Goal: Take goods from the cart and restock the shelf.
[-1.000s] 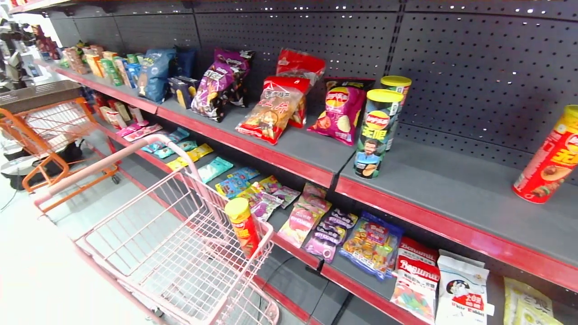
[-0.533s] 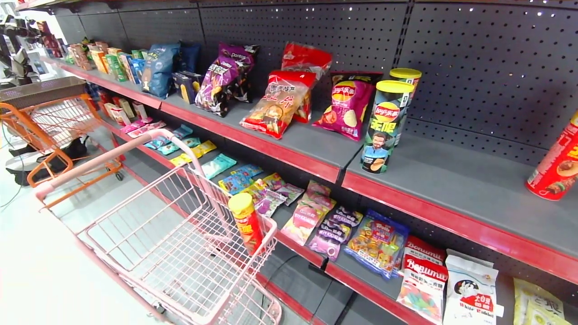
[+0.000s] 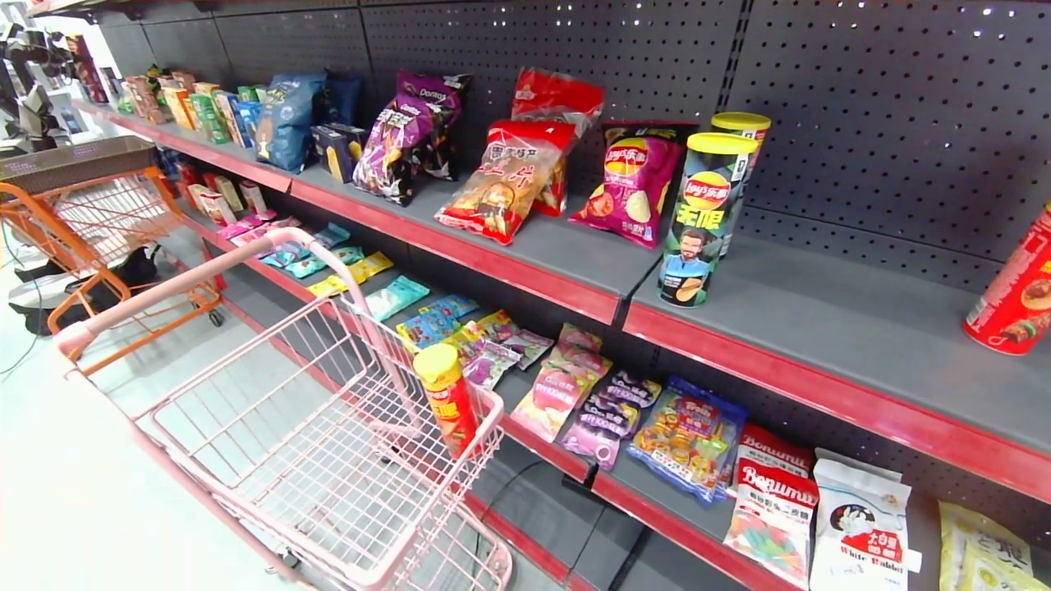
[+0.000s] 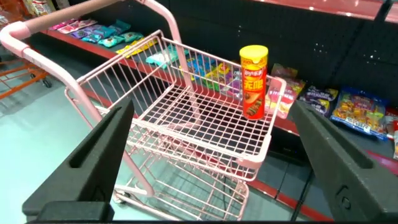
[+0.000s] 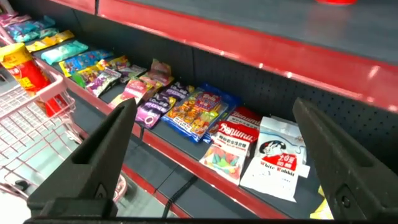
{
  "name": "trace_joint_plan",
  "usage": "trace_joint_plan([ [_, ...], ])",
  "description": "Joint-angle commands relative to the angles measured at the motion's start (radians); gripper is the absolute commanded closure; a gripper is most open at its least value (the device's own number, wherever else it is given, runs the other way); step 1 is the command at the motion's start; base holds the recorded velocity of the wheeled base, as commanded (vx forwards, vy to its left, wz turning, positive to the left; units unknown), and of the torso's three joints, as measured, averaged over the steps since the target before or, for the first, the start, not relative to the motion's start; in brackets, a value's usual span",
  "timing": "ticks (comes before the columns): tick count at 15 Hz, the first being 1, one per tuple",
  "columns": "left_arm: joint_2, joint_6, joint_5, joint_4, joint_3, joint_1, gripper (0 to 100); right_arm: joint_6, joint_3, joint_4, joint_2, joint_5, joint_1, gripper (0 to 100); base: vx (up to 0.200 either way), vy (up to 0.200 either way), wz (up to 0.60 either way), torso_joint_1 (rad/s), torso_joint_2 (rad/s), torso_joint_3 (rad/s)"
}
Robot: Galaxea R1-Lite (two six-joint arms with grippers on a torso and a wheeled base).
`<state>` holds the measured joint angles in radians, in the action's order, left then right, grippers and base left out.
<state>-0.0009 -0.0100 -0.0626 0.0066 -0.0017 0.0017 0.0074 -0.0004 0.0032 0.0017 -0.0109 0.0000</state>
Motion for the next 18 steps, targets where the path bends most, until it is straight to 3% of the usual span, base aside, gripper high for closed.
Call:
trace_joint_plan([
  [1,0.001,-0.001,0.0,0.0,0.0,0.001,0,0.0,-0.001,0.0,0.0,0.0,0.0,0,0.0,0.0,0.0,-0.159,0.4,0.227],
  [9,0.001,-0.005,-0.002,0.0,0.0,0.0,0,0.003,0.0,0.0,0.0,0.0,0.0,0,0.0,0.0,0.0,-0.189,0.52,0.331],
  [10,0.013,-0.016,-0.008,-0.008,-0.044,0.0,0,0.003,0.0,0.0,0.001,0.0,0.0,0,0.0,0.0,0.0,-0.11,0.33,0.222],
  [11,0.17,-0.074,0.004,-0.011,-0.228,-0.019,0,0.003,0.0,0.0,0.001,0.0,0.0,0,0.0,0.0,0.0,-0.061,0.19,0.129],
  [12,0.363,-0.179,0.007,-0.016,-0.419,-0.025,0,0.002,0.0,0.0,0.001,0.0,0.0,0,0.0,0.0,0.0,-0.041,0.12,0.08],
  [13,0.516,-0.225,0.007,-0.014,-0.56,-0.023,0,0.002,0.0,0.0,0.001,0.0,0.0,0,0.0,0.0,0.0,-0.022,0.06,0.041],
  [14,0.614,-0.214,0.007,-0.022,-0.584,-0.023,0,0.0,0.0,0.0,0.0,0.0,0.0,0,0.0,0.0,0.0,0.0,0.0,0.0],
  [15,0.731,-0.153,-0.013,-0.048,-0.574,-0.028,0,0.003,0.0,0.0,0.0,0.0,0.0,0,0.0,0.0,0.0,0.0,0.0,0.0],
  [16,0.866,-0.142,-0.056,-0.103,-0.566,-0.026,0,0.003,0.0,0.0,0.0,0.0,-0.002,0,0.0,0.0,0.0,0.0,0.0,0.0],
  [17,0.992,-0.131,-0.102,-0.22,-0.561,-0.026,0,0.002,0.0,0.0,0.0,0.0,0.0,0,0.0,0.0,0.0,0.0,0.0,0.0],
  [18,1.141,-0.088,-0.161,-0.352,-0.563,-0.026,0,0.002,0.0,0.0,0.0,0.0,0.0,0,0.0,0.0,0.0,0.0,0.0,0.0],
])
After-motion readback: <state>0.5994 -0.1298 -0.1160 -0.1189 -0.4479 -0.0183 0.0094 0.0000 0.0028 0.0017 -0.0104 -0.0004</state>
